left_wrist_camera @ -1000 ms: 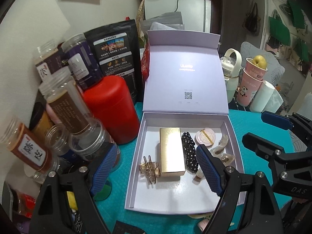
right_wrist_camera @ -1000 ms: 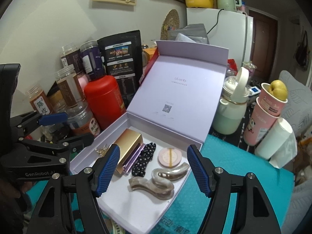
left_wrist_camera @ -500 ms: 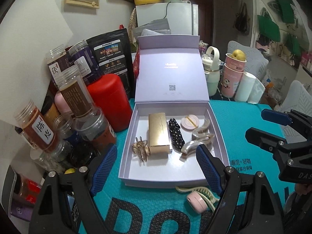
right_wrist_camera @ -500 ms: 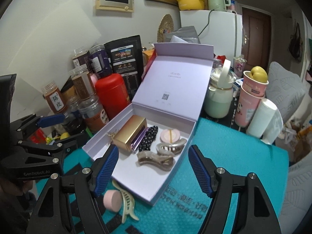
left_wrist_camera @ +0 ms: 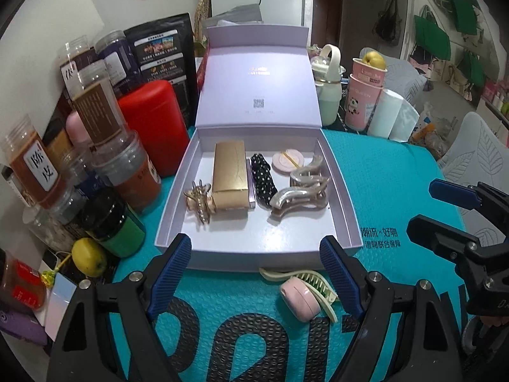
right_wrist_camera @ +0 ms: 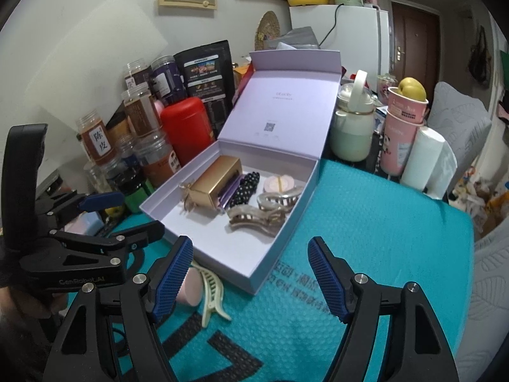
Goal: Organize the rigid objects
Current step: 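Grasp the pink round compact with the left tool while the right tool grasps the yellow claw clip, then lift and carry the pink compact and yellow claw clip toward the gift box, then lower the pink compact and yellow claw clip into the gift box, then open both tools to release the compact and claw clip inside the box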
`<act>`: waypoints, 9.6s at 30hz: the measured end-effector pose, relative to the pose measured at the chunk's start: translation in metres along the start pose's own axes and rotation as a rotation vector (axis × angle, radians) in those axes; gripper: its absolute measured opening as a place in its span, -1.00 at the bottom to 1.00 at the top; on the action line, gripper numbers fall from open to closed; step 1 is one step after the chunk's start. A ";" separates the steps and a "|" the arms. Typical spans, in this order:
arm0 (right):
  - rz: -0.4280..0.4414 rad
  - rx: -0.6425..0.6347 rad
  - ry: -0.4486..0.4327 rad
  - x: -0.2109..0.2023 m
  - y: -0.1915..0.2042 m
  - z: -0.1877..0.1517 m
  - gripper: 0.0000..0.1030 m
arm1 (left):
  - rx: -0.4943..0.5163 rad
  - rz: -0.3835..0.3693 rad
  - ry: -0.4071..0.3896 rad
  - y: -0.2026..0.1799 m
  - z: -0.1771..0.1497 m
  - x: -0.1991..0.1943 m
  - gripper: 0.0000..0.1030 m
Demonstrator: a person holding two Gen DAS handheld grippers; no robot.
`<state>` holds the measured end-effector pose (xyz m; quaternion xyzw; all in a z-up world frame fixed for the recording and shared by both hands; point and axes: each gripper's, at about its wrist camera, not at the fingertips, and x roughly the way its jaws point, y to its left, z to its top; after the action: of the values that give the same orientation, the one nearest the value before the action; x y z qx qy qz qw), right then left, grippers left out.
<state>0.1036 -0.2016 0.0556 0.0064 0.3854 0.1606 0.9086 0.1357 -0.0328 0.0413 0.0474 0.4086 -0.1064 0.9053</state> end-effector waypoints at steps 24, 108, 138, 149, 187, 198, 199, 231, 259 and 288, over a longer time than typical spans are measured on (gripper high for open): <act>0.048 -0.019 0.099 0.033 0.004 -0.038 0.47 | -0.027 -0.035 0.143 0.014 -0.048 0.052 0.62; -0.068 -0.009 0.247 0.049 0.030 -0.107 -0.61 | -0.105 -0.068 0.130 0.028 -0.112 0.028 -0.01; 0.029 0.010 0.193 0.007 0.054 -0.090 -0.61 | -0.109 -0.085 0.041 0.027 -0.102 -0.020 -0.01; 0.094 -0.045 0.148 -0.002 0.052 -0.054 -0.61 | -0.099 -0.092 -0.035 0.024 -0.070 -0.033 -0.01; 0.069 -0.125 -0.037 0.034 0.005 0.073 -0.61 | -0.066 -0.061 -0.150 0.042 0.073 0.016 -0.01; 0.077 -0.117 -0.031 0.064 -0.007 0.099 -0.61 | -0.090 -0.049 -0.163 0.050 0.102 0.037 -0.01; 0.075 -0.117 -0.038 0.066 -0.008 0.100 -0.61 | -0.100 -0.055 -0.161 0.052 0.104 0.039 -0.01; 0.049 -0.032 0.063 0.162 -0.036 0.107 -0.61 | -0.074 -0.061 0.005 0.061 0.108 0.136 -0.01; -0.015 -0.032 0.192 0.209 -0.046 0.088 -0.60 | -0.038 -0.079 0.108 0.052 0.100 0.166 -0.01; -0.038 -0.031 0.167 0.194 -0.041 0.091 -0.21 | -0.102 -0.061 0.136 0.060 0.103 0.160 0.31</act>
<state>0.3060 -0.1729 -0.0219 -0.0284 0.4573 0.1495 0.8762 0.3276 -0.0171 -0.0103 -0.0042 0.4752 -0.1096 0.8730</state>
